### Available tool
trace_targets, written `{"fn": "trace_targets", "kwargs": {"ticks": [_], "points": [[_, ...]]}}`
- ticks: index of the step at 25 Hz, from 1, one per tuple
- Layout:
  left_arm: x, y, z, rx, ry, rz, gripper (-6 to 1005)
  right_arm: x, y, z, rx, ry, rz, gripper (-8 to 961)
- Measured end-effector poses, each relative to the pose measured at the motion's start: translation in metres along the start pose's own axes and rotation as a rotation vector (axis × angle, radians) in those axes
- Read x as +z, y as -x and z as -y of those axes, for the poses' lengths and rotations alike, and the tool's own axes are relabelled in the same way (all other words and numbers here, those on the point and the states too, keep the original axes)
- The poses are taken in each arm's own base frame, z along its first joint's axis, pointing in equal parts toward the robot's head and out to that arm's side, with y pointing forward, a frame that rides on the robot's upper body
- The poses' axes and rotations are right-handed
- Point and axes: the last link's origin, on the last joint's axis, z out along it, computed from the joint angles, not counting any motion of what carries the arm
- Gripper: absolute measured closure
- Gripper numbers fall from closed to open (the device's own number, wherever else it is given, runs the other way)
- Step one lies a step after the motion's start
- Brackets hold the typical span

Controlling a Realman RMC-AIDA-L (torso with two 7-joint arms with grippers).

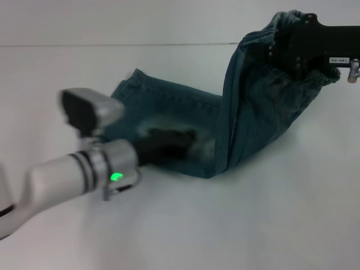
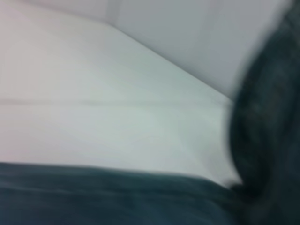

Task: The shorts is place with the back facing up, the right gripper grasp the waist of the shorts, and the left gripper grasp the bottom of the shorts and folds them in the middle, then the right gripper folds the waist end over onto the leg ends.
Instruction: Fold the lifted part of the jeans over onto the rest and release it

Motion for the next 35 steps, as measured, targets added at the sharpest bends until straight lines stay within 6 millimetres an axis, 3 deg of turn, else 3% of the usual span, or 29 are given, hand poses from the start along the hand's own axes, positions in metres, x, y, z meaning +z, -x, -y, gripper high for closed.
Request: {"fn": "trace_targets", "kwargs": {"ticks": [3, 7, 10, 14, 21, 26, 35], "points": [[-0.024, -0.002, 0.024, -0.053, -0.089, -0.103, 999, 0.005, 0.0, 0.004, 0.0, 0.002, -0.015, 904], [-0.076, -0.004, 0.057, -0.119, -0.226, -0.313, 999, 0.013, 0.005, 0.009, -0.021, 0.016, -0.034, 904], [-0.11, -0.003, 0.07, -0.137, -0.271, -0.423, 999, 0.024, 0.01, 0.013, -0.048, 0.033, -0.051, 904], [-0.138, 0.001, 0.075, -0.138, -0.293, -0.493, 998, 0.05, 0.024, 0.014, -0.11, 0.084, -0.085, 904], [-0.15, 0.008, 0.075, -0.146, -0.3, -0.519, 999, 0.106, 0.043, -0.003, -0.289, 0.187, -0.157, 905], [-0.154, 0.007, 0.071, -0.14, -0.278, -0.54, 998, 0.135, 0.048, -0.018, -0.42, 0.247, -0.167, 905], [-0.163, 0.006, 0.069, -0.156, -0.252, -0.559, 995, 0.173, 0.026, -0.037, -0.566, 0.282, -0.279, 906]]}}
